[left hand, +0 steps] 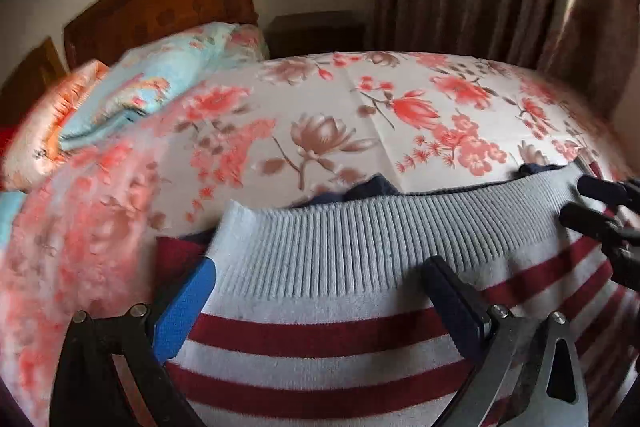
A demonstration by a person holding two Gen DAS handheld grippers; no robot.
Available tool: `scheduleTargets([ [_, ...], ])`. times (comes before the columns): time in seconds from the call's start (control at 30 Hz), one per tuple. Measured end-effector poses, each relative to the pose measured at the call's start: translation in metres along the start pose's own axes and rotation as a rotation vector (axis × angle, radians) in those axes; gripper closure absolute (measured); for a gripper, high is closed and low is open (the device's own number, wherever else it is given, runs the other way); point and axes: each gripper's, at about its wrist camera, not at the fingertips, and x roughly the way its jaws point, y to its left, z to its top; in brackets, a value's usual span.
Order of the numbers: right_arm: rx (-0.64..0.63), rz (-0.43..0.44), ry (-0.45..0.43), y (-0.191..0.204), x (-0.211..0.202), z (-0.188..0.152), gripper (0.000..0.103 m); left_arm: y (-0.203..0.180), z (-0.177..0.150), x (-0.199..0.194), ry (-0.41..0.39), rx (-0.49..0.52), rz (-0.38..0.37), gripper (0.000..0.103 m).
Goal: Fold small clothes
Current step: 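Grasp the grey ribbed hem with both grippers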
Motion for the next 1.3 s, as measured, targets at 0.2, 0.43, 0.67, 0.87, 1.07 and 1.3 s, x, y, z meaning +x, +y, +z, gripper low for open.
scheduleTargets([
  [0.2,0.111,0.045,-0.056,-0.027,0.003,-0.009,0.047,0.002,0.000,0.002,0.004,-0.025,-0.014,0.000],
  [0.43,0.266,-0.018,-0.094,-0.049,-0.001,-0.011,0.050,0.004,0.000,0.002,0.002,-0.035,-0.018,0.000],
  [0.67,0.281,-0.036,-0.098,-0.051,0.000,-0.010,0.050,0.003,0.000,0.002,0.002,-0.035,-0.016,0.000],
  [0.87,0.266,0.022,-0.118,-0.050,-0.005,-0.013,0.050,0.003,0.000,0.002,0.002,-0.035,-0.017,0.000],
  [1.07,0.251,-0.004,-0.082,-0.045,0.002,-0.010,0.051,0.003,0.000,0.002,0.003,-0.038,-0.020,0.000],
  [1.3,0.349,0.034,-0.119,-0.062,-0.003,-0.015,0.054,0.004,0.001,0.001,0.004,-0.041,-0.022,0.000],
])
